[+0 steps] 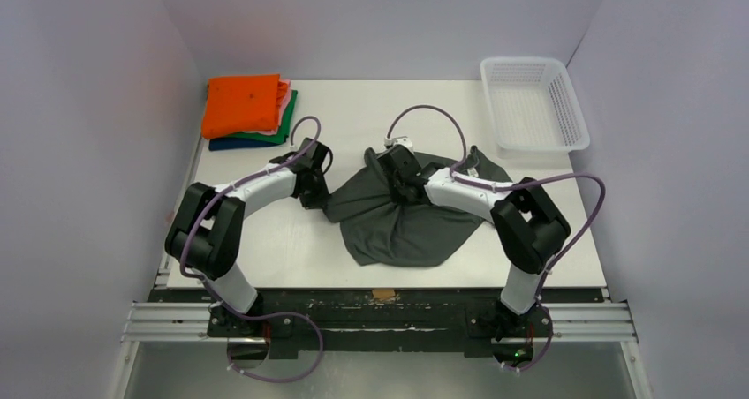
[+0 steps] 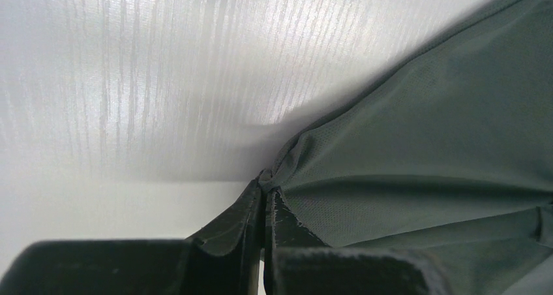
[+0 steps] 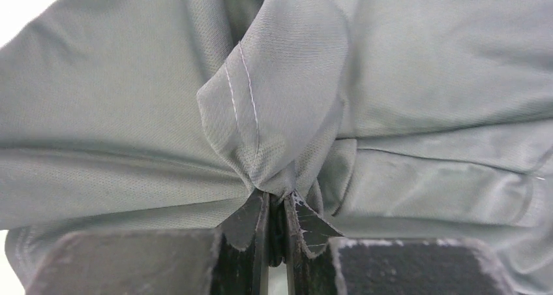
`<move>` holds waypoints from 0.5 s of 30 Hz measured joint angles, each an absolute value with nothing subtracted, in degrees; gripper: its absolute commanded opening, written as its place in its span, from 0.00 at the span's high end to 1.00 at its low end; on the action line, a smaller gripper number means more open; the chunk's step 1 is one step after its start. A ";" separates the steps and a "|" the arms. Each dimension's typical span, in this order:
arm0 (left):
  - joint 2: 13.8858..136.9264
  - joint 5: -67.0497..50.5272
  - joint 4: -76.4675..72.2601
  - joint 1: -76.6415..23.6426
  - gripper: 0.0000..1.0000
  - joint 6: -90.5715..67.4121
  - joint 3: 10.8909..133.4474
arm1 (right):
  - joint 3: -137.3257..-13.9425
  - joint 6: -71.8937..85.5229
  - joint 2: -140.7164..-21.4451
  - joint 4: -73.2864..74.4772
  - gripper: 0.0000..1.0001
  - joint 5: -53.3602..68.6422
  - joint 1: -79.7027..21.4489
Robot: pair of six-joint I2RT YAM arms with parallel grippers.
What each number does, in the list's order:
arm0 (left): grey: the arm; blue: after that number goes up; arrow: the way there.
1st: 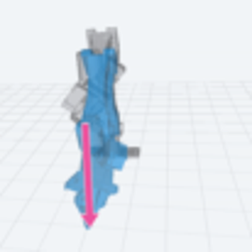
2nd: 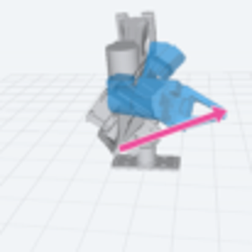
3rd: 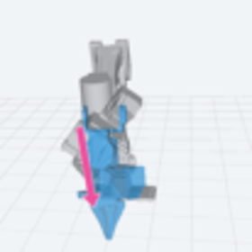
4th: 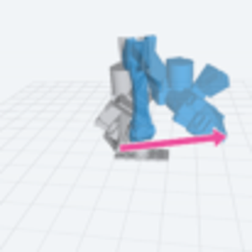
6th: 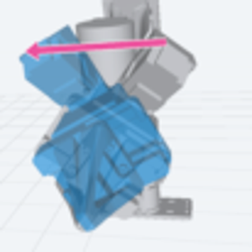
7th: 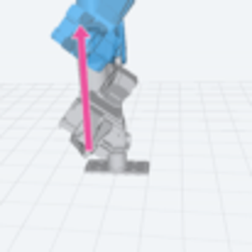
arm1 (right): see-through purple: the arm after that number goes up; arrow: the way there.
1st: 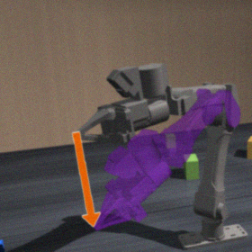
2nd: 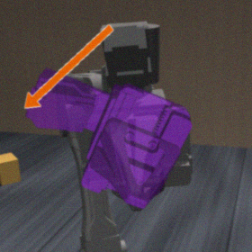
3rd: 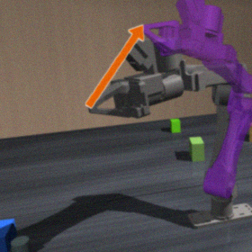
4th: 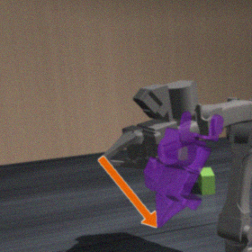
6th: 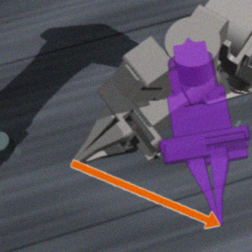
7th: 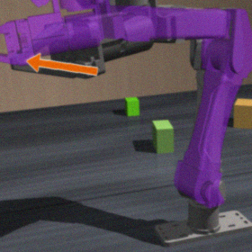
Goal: Fold and stack the t-shirts
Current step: Flatten out the tshirt
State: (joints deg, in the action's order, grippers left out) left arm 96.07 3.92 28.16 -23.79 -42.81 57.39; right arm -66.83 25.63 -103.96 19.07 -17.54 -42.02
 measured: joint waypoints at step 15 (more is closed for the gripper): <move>94.48 8.64 30.37 -21.96 1.00 -42.41 57.39 | -62.59 26.28 -97.34 19.70 1.00 -16.71 -37.21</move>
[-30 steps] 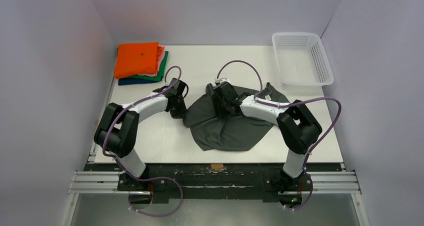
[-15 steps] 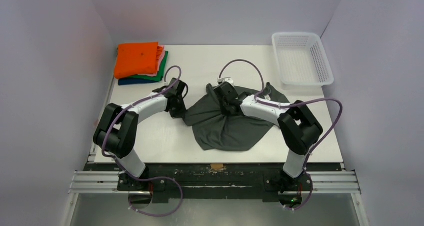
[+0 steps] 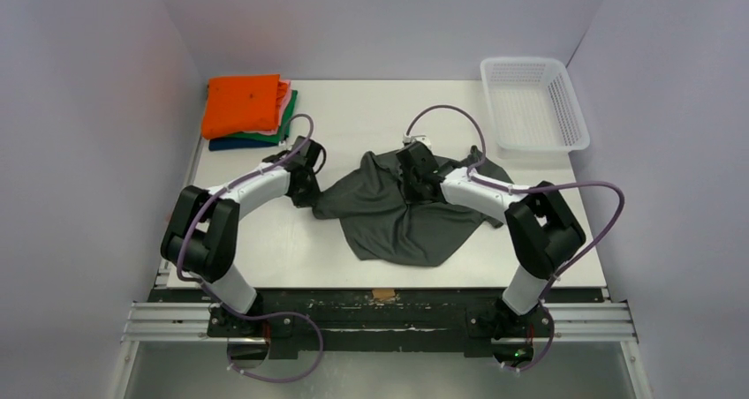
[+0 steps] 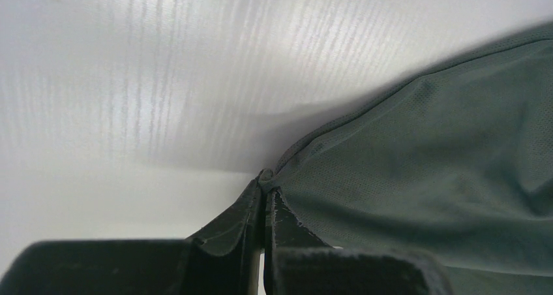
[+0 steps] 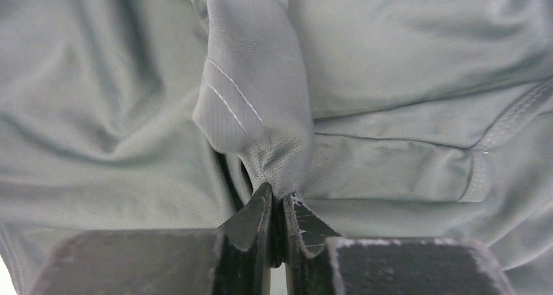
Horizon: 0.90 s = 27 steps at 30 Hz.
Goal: Fold and stack the t-shirts
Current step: Flatten out the tshirt
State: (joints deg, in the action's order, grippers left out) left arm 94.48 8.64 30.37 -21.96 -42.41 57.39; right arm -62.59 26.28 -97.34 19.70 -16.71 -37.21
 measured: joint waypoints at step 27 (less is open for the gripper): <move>53.43 20.32 36.23 -17.47 1.00 -33.04 78.08 | -86.72 11.44 -60.01 19.90 1.00 -34.33 -29.04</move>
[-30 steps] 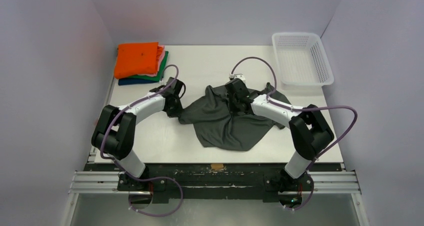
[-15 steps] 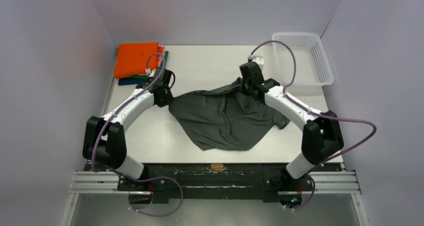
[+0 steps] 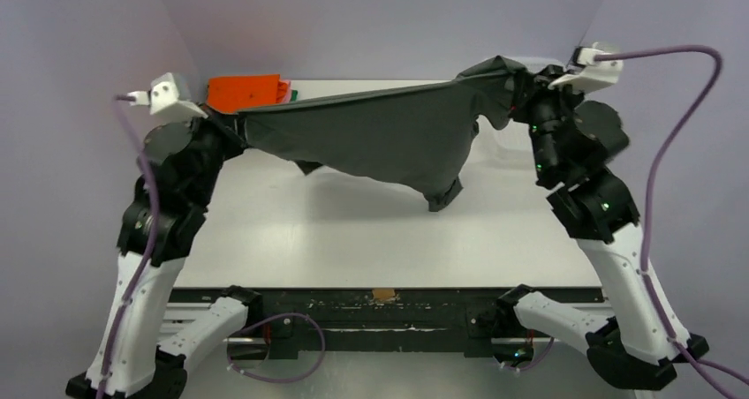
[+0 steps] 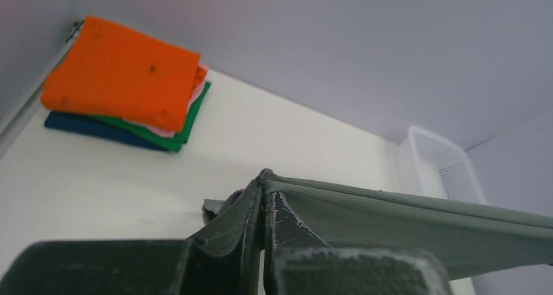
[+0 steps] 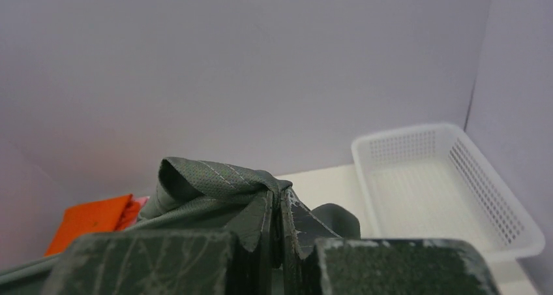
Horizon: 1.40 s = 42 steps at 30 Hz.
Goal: Fold and stack the t-shirts
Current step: Flatten out the tshirt
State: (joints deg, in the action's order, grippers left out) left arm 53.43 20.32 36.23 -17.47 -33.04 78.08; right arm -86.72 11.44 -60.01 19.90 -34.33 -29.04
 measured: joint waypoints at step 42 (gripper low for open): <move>110.48 25.06 40.16 -10.52 0.02 -27.49 90.24 | -98.59 2.61 -123.04 16.99 0.13 -22.87 -22.44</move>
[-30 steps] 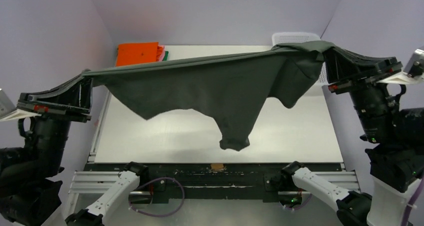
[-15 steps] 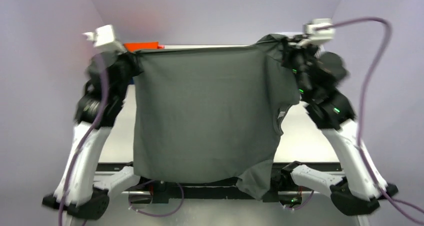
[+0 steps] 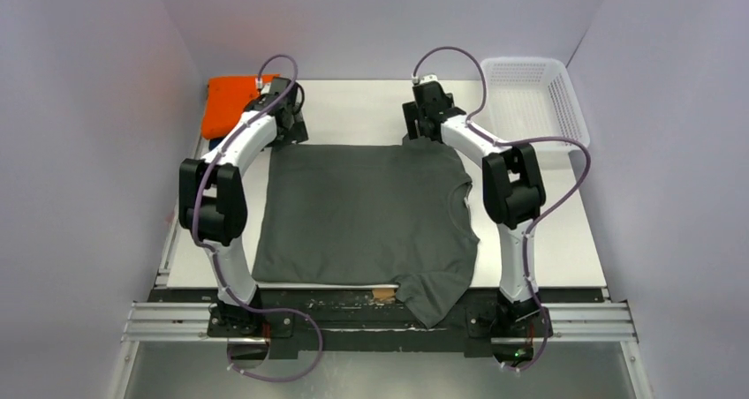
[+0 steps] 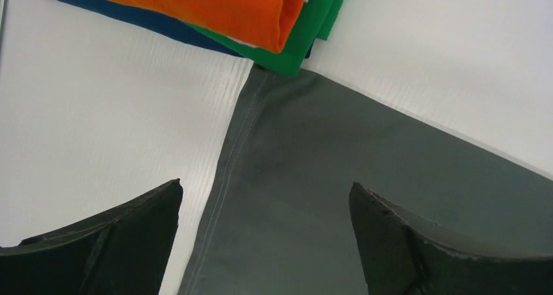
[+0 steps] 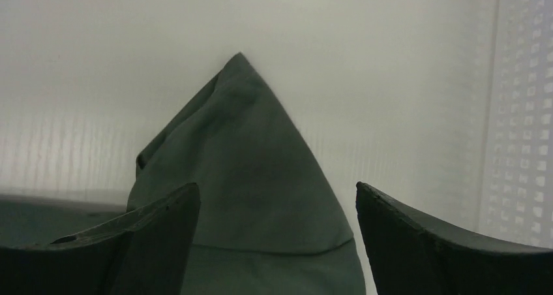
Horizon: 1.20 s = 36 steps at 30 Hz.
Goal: Fold and stack the t-shirts
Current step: Flatten out the tshirt
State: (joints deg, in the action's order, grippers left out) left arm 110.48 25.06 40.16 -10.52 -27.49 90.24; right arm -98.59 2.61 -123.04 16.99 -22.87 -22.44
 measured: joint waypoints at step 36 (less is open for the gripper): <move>117.86 -3.66 35.59 -15.40 0.00 -38.81 87.55 | -86.26 28.60 -119.39 20.27 0.16 1.69 -11.49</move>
